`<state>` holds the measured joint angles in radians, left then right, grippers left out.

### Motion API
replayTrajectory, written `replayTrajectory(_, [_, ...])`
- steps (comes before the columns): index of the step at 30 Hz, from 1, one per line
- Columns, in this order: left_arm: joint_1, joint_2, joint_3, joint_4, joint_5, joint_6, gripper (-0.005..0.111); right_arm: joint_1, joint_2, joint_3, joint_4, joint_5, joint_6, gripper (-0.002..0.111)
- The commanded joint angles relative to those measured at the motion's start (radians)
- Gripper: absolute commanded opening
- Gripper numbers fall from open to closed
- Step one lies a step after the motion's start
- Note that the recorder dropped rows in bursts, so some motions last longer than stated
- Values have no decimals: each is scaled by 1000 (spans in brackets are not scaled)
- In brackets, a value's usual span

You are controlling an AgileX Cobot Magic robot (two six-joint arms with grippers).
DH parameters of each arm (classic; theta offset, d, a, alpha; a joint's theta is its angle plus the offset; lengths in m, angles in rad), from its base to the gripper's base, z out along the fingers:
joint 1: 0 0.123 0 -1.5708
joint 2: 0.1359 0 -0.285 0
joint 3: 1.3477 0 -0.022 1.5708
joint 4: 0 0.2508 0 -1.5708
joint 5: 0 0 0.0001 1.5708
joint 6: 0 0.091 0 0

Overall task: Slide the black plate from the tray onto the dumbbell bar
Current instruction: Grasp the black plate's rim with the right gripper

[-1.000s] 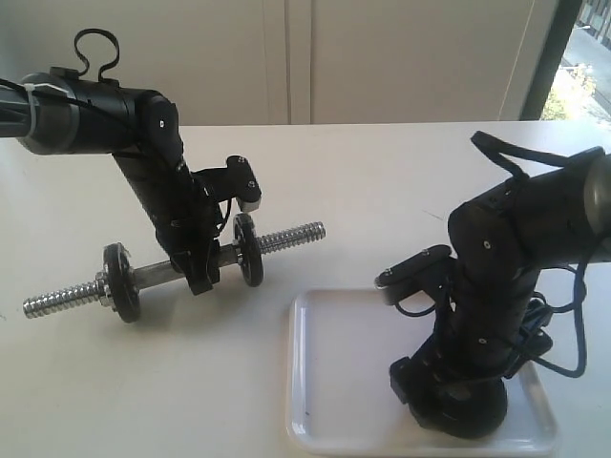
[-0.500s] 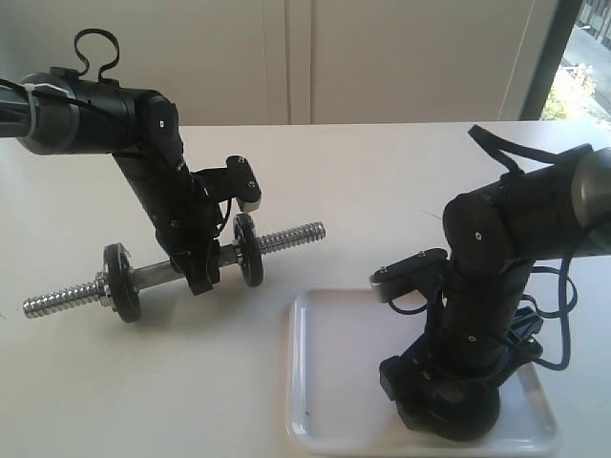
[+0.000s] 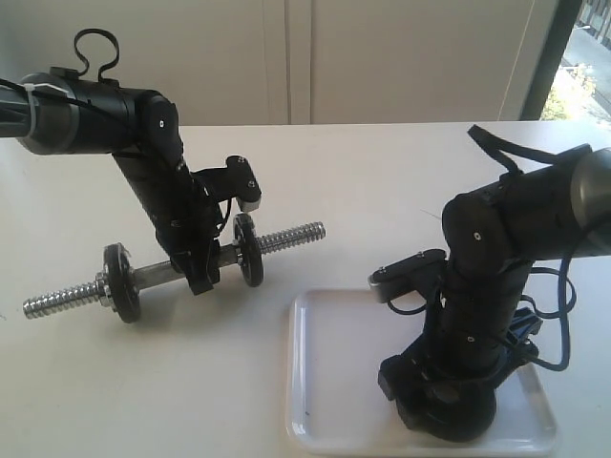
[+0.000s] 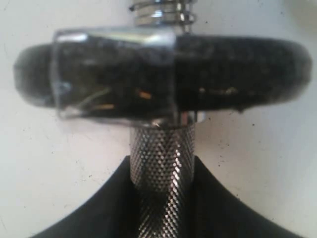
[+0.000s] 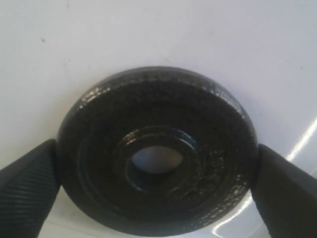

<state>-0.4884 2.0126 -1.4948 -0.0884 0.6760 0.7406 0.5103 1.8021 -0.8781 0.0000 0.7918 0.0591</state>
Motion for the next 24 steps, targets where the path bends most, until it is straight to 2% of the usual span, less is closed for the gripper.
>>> replayTrajectory(1, [-1, -94, -20, -67, 9, -11, 0, 6, 74, 55, -15, -12, 1, 0])
replayTrajectory(11, [-1, -127, -20, -75, 25, -39, 0, 6, 64, 53, 7, -70, 1, 0])
replayTrajectory(17, [-1, -141, -20, -85, 43, -42, 0, -15, -53, 39, 67, -165, -39, 0])
replayTrajectory(19, [-1, -141, -20, -85, 43, -42, 0, -52, -91, 11, 180, -173, -155, 0])
replayTrajectory(21, [-1, -141, -20, -88, 48, -42, 0, -128, -116, -30, 465, -162, -426, 0])
replayTrajectory(24, [-1, -141, -20, -90, 50, -42, 0, -213, -114, -60, 681, -126, -625, 0])
